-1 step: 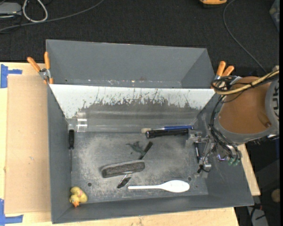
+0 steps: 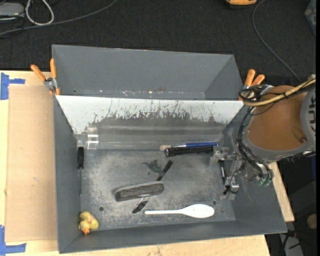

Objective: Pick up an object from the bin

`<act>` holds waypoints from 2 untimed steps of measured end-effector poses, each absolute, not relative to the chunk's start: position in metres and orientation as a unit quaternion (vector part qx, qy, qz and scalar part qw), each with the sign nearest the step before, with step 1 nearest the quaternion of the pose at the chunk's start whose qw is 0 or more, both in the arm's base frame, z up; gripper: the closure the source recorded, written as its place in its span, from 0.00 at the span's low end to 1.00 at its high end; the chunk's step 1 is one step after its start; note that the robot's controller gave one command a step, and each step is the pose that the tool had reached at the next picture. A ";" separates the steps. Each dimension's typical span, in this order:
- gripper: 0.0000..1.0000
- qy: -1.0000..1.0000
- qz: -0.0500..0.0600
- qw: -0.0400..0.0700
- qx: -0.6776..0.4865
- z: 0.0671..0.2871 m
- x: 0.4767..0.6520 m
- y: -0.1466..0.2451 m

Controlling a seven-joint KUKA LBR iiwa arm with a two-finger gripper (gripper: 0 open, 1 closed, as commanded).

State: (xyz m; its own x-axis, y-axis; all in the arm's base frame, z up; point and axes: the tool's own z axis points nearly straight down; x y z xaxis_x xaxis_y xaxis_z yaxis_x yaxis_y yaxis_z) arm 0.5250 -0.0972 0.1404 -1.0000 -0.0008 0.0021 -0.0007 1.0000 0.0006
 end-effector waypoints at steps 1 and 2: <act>0.00 -1.000 -0.002 0.006 0.030 0.066 0.491 -0.022; 0.00 -1.000 0.002 -0.007 0.018 0.140 0.483 -0.008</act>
Offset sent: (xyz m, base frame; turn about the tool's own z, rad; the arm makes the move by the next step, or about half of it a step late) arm -0.0432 0.0880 -0.0024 -0.0340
